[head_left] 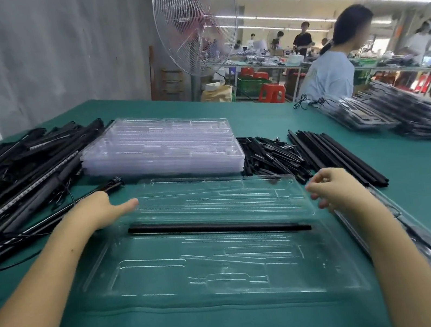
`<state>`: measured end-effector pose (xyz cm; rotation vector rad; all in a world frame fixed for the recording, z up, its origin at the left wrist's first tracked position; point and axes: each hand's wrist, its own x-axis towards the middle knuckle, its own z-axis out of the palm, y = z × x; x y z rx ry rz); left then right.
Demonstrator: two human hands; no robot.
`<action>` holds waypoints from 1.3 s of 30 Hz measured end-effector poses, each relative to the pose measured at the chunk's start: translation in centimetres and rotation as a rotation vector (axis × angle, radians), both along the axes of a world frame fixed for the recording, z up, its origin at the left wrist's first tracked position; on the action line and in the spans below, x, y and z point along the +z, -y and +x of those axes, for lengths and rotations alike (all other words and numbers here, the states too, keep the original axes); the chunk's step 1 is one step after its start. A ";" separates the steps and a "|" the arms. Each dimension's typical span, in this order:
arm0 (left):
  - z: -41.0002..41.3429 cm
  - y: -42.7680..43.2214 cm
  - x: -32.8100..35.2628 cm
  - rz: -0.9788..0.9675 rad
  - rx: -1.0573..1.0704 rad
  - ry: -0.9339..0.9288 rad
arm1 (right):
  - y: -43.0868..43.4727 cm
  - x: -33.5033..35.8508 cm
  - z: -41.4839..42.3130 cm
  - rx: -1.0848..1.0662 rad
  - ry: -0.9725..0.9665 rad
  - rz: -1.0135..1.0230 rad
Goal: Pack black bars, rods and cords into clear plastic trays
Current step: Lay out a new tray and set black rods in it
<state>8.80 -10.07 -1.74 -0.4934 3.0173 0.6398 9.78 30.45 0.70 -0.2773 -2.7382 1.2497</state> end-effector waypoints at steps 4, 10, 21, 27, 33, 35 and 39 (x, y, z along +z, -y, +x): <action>-0.6 -0.5 -1.3 0.167 -0.004 -0.091 | 0.3 0.4 -3.3 -0.161 -0.129 -0.100; 0.3 1.3 0.9 1.012 -0.144 0.028 | 2.1 -1.0 -7.9 -0.178 -0.133 0.113; -0.8 4.9 -1.9 1.320 0.008 -0.295 | 1.8 -1.8 -11.1 -0.120 0.006 0.543; -3.2 2.5 -3.7 1.079 0.004 -0.652 | 1.8 -2.0 -10.4 -0.170 -0.114 0.432; -4.3 2.2 -4.7 0.795 -0.007 -0.801 | 2.7 1.2 -7.3 -0.094 -0.215 -0.232; -4.4 2.2 -4.9 0.787 -0.010 -0.800 | 3.5 1.6 -5.6 0.070 -0.116 -0.544; -4.2 2.2 -4.9 0.831 0.015 -0.804 | 5.5 0.4 -2.5 0.285 0.077 -0.536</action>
